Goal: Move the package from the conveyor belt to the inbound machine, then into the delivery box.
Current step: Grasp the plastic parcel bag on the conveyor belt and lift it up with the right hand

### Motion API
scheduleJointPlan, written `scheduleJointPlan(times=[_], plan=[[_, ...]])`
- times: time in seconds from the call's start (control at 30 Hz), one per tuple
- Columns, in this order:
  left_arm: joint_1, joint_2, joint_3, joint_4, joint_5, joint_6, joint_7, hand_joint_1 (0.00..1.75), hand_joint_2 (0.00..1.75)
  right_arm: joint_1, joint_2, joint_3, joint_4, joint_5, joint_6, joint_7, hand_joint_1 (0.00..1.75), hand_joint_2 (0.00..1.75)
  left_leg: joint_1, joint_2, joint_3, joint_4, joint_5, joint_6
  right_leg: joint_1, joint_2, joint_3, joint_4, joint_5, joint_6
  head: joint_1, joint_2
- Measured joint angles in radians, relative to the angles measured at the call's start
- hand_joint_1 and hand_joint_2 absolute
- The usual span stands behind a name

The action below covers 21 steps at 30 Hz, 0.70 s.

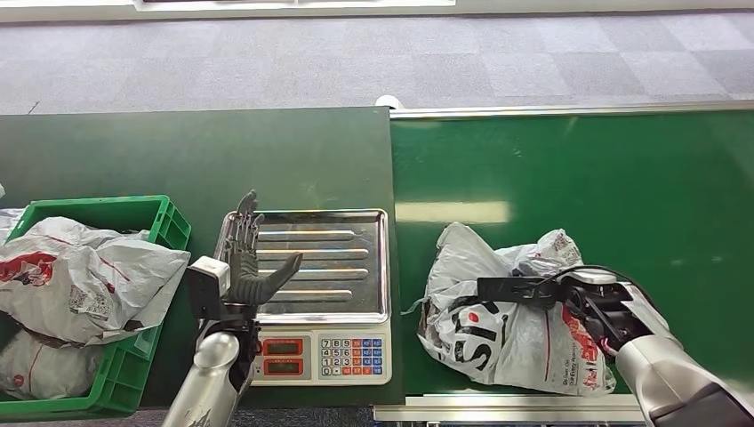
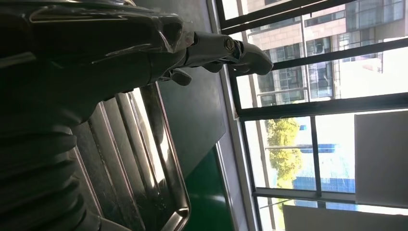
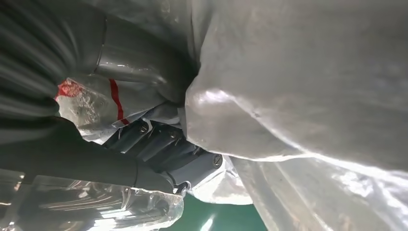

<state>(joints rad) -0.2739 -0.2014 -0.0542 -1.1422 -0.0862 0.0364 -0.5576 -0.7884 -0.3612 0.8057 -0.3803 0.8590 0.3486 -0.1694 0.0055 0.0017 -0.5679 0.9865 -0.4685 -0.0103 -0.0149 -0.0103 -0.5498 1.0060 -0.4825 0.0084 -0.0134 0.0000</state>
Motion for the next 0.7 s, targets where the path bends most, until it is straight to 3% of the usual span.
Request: scheduleJointPlan(times=[0.23, 0.33, 0.5, 0.7], plan=[[0.033, 0.006, 0.004, -0.016, 0.013, 0.018, -0.021, 0.0, 1.75, -0.03, 0.027, 0.015, 0.001, 0.003, -0.107, -0.013, 1.75, 1.75, 0.0, 0.0, -0.001, 0.0, 0.0, 0.0, 0.0, 0.0, -0.001, 0.0, 0.0, 0.0, 0.0, 0.0], [0.047, 0.007, 0.008, -0.029, 0.018, 0.025, -0.025, 0.0, 1.75, -0.033, 0.051, 0.007, 0.001, -0.011, -0.223, 0.017, 1.75, 1.75, 0.0, 0.001, -0.001, 0.0, 0.0, 0.0, 0.0, 0.0, -0.001, 0.0, 0.0, 0.0, 0.0, 0.0], [0.065, 0.007, 0.012, -0.051, 0.021, 0.043, -0.032, 0.0, 1.75, -0.038, 0.1, -0.051, 0.001, -0.047, -0.408, 0.059, 1.75, 1.75, 0.0, 0.001, -0.001, 0.0, 0.0, 0.0, 0.0, 0.0, -0.002, 0.0, 0.0, 0.0, 0.0, 0.0], [0.078, 0.006, 0.017, -0.079, 0.028, 0.08, -0.107, 0.0, 1.75, -0.038, 0.135, -0.178, -0.023, -0.146, -0.554, -0.018, 1.75, 1.75, 0.0, 0.0, -0.002, 0.0, 0.0, 0.0, 0.0, 0.0, -0.002, 0.0, 0.0, 0.0, 0.0, 0.0]])
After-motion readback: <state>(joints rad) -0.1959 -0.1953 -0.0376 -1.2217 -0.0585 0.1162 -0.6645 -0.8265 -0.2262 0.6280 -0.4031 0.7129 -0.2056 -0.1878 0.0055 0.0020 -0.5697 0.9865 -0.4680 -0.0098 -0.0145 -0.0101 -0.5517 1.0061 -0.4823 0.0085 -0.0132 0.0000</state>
